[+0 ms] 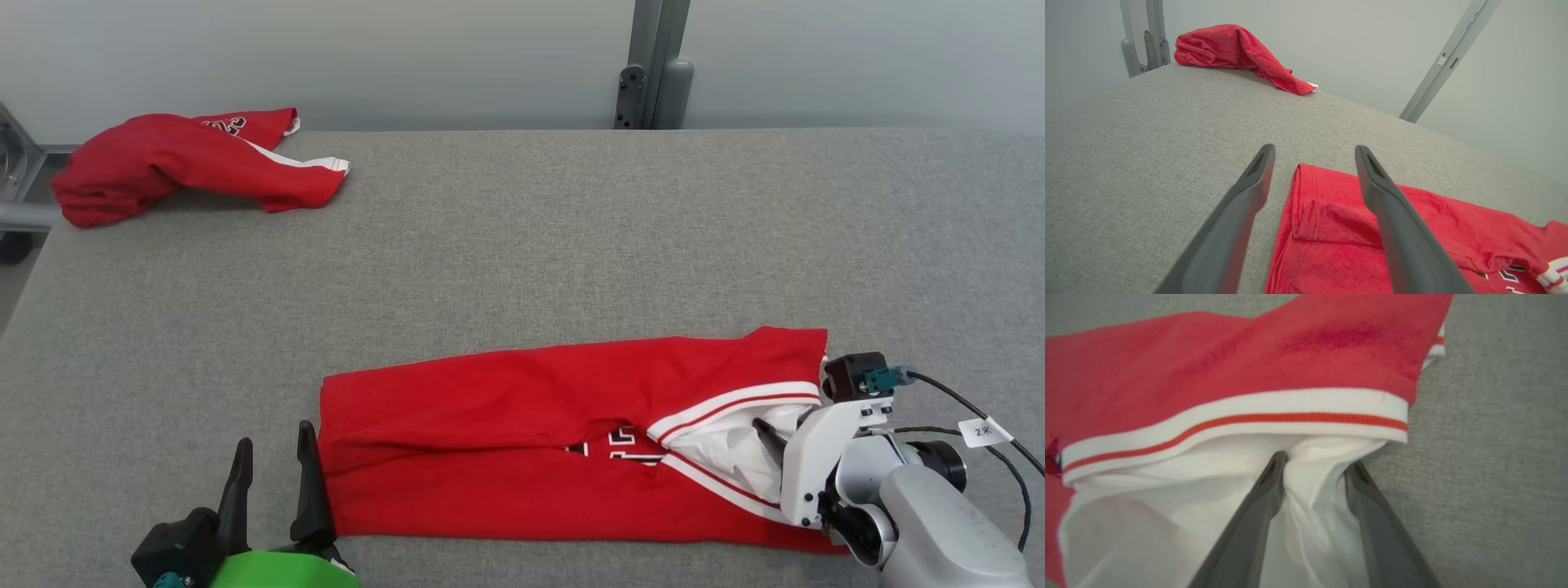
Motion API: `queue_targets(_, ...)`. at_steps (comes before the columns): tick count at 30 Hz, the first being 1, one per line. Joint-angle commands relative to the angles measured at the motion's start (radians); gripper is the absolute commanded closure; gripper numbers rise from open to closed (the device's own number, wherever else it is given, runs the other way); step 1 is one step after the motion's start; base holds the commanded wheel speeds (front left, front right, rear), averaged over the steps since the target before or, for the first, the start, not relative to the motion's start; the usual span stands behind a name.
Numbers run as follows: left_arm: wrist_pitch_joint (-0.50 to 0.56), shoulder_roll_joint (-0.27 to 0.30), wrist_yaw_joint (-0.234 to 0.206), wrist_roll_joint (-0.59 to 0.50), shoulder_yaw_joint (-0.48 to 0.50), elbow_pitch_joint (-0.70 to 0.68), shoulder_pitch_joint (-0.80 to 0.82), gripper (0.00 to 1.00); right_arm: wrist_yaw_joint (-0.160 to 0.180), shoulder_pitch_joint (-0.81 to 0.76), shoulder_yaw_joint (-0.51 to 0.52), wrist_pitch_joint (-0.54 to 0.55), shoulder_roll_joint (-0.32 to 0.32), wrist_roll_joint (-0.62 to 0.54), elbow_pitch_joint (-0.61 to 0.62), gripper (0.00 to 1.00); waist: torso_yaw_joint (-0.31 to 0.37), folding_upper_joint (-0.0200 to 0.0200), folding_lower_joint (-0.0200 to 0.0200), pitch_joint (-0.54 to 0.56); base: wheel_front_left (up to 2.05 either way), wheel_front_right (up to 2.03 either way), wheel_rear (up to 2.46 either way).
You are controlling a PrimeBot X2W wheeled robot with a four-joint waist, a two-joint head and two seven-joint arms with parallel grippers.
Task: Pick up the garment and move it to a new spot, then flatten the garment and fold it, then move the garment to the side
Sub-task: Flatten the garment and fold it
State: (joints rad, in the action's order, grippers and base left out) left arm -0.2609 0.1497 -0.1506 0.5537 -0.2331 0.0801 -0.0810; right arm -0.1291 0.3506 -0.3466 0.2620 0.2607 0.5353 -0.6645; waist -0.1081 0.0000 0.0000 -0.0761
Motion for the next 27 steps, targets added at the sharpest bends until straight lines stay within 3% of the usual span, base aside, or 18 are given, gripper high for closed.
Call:
queue_targets(1,-0.005,-0.001,-0.002,-0.002,0.003,-0.003,0.010,0.00,-0.002,-0.015,-0.018,0.003,-0.008,0.004,-0.025,1.00,0.005,0.0000,0.0000,-0.002,0.00,0.00,0.00)
queue_targets(8,-0.005,-0.004,-0.001,-0.006,0.007,-0.001,0.008,0.00,0.000,0.038,0.009,-0.045,0.043,0.009,-0.043,1.00,0.041,0.0000,0.0000,-0.006,0.00,0.00,0.00)
queue_targets(18,-0.004,-0.010,0.017,-0.012,0.001,0.017,0.027,0.00,-0.001,0.064,0.104,-0.063,0.165,0.027,-0.008,1.00,0.126,0.0000,0.0000,-0.015,0.00,0.00,0.00)
queue_targets(27,-0.003,-0.013,0.025,-0.022,0.001,0.033,0.039,0.00,-0.001,0.007,0.094,-0.019,0.145,0.100,0.187,1.00,0.179,0.0000,0.0000,-0.013,0.00,0.00,0.00)
